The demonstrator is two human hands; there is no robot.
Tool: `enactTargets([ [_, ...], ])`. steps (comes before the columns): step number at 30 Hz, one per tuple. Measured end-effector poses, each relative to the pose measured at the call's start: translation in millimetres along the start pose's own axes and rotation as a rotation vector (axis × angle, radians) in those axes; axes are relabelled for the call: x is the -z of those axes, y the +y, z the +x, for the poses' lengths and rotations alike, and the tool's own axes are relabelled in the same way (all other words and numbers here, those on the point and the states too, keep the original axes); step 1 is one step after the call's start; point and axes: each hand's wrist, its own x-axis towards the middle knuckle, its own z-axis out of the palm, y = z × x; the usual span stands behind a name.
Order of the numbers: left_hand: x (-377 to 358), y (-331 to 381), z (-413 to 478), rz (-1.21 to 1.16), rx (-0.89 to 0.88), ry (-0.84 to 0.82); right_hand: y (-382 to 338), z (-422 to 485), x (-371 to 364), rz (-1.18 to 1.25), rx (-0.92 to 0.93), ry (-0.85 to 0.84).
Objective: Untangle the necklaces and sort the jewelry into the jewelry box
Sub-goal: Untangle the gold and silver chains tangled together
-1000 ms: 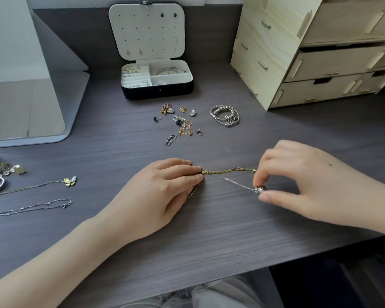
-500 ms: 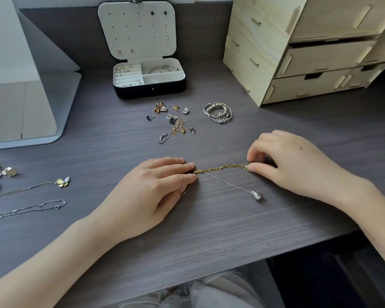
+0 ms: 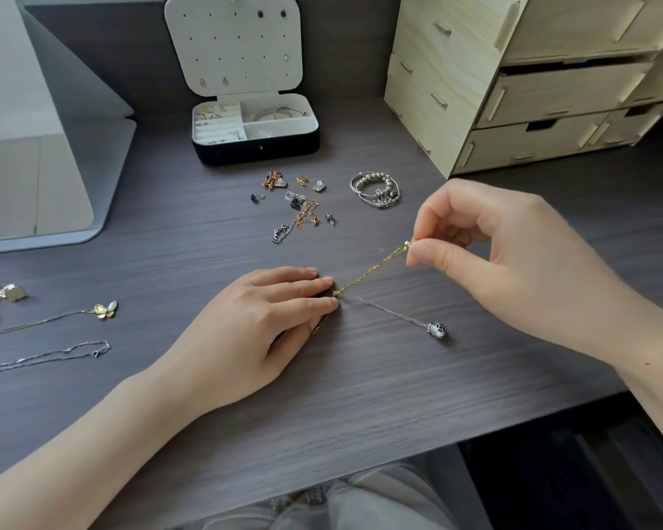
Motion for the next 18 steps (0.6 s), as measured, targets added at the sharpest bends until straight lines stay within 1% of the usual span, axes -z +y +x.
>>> enactTargets([
  [3, 0, 0, 0, -0.004, -0.002, -0.001, -7, -5, 0, 0.003, 0.017, -0.012],
  [6, 0, -2, -1, -0.013, 0.001, -0.008, -9, -14, -2, -0.024, 0.050, -0.063],
  [10, 1, -5, -2, -0.062, 0.012, -0.014, -2, -30, -10, -0.121, 0.094, -0.197],
  [15, 3, -8, -3, -0.105, 0.015, -0.020, 15, -38, -19, -0.234, 0.101, -0.352],
  [17, 3, -8, -4, -0.119, 0.017, -0.023, 19, -37, -19, -0.260, 0.086, -0.336],
  [18, 4, -8, -4, -0.126, 0.016, -0.021, 21, -36, -20, -0.262, 0.068, -0.296],
])
